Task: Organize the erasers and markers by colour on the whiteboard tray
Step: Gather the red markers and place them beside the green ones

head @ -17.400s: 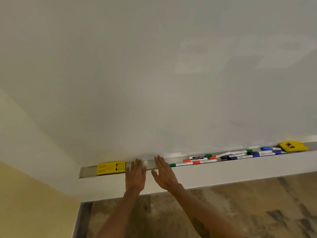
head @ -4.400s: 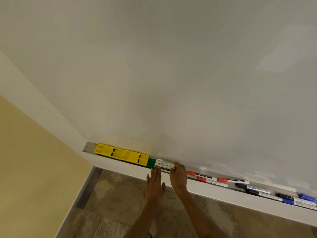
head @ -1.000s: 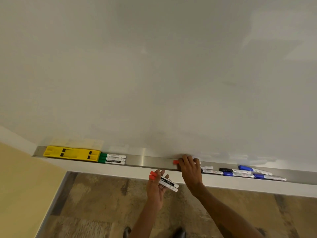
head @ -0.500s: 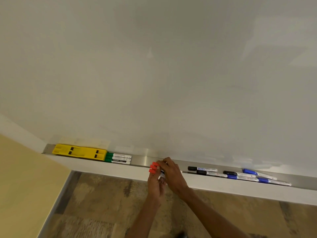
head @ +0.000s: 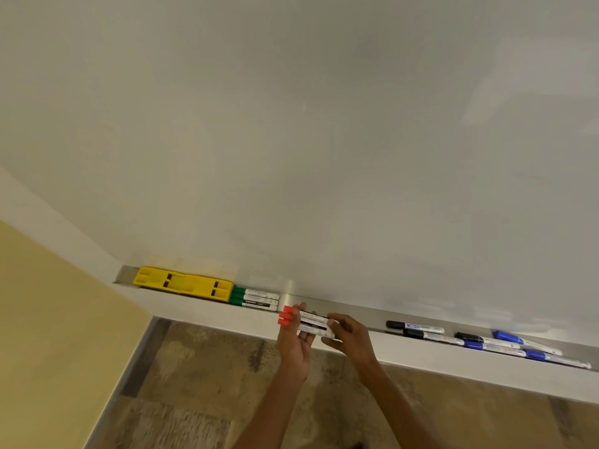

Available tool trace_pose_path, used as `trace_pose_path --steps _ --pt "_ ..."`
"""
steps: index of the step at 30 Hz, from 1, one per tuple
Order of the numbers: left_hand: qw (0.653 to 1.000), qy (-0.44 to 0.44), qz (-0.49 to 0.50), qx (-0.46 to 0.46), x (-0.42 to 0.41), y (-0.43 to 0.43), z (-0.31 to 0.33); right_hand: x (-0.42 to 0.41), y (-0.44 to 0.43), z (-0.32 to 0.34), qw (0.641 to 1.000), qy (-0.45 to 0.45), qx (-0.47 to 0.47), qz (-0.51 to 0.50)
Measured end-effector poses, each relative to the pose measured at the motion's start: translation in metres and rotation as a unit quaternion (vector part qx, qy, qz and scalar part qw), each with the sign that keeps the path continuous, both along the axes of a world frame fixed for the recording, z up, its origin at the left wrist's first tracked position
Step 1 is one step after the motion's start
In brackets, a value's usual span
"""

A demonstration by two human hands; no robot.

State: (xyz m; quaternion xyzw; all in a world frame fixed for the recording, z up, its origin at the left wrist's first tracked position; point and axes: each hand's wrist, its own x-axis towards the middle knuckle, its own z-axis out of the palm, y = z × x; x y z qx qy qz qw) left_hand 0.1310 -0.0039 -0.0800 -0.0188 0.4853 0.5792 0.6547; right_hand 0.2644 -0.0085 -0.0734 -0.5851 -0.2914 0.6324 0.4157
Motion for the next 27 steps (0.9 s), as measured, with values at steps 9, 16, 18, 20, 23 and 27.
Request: trace_pose_path --steps 9,16,18,20,23,27 --pt "0.994 0.094 -0.049 -0.006 -0.013 0.02 0.002 -0.006 0.018 -0.01 0.998 -0.004 -0.003 -0.067" --pt "0.821 0.527 -0.221 0.005 -0.027 0.002 -0.013 -0.018 0.042 -0.022 0.986 -0.157 0.037 -0.04" --pt "0.765 0.582 -0.271 0.047 -0.027 -0.006 -0.018 -0.022 0.044 -0.023 0.98 -0.191 0.043 -0.025" --pt "0.695 0.625 -0.347 0.08 -0.027 -0.008 -0.032 -0.026 0.048 -0.031 0.974 -0.225 0.035 -0.005" --pt "0.598 0.679 -0.413 0.103 -0.026 -0.008 -0.037 -0.028 0.049 -0.029 0.954 -0.297 0.035 0.014" --pt "0.562 0.701 -0.433 0.077 -0.029 -0.006 -0.036 -0.034 0.046 -0.022 0.908 -0.415 0.047 0.031"
